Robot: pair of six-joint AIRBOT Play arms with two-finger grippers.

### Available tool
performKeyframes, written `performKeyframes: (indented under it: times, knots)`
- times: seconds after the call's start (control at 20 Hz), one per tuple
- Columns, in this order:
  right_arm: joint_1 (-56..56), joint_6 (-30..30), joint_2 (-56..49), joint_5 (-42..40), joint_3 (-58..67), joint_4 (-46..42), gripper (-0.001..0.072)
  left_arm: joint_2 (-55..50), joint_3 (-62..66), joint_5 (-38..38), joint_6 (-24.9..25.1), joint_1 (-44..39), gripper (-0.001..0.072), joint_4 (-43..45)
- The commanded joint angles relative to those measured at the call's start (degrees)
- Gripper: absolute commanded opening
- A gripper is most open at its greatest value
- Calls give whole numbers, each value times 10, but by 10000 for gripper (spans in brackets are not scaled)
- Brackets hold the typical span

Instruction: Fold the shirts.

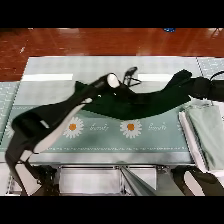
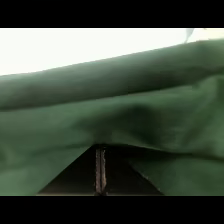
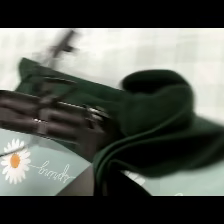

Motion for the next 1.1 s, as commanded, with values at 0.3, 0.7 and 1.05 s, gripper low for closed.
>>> performKeyframes:
  times: [0.3, 0.7, 1.05]
  knots:
    - [1, 3, 14, -22, 0, 66, 28, 19, 85, -114, -21, 92, 18, 47]
    - [195, 9, -158, -159, 93, 103, 28, 457, -158, -158, 18, 416, 18, 227]
    - [389, 41, -486, -205, 323, 104, 29, 796, -521, -76, -17, 492, 19, 166]
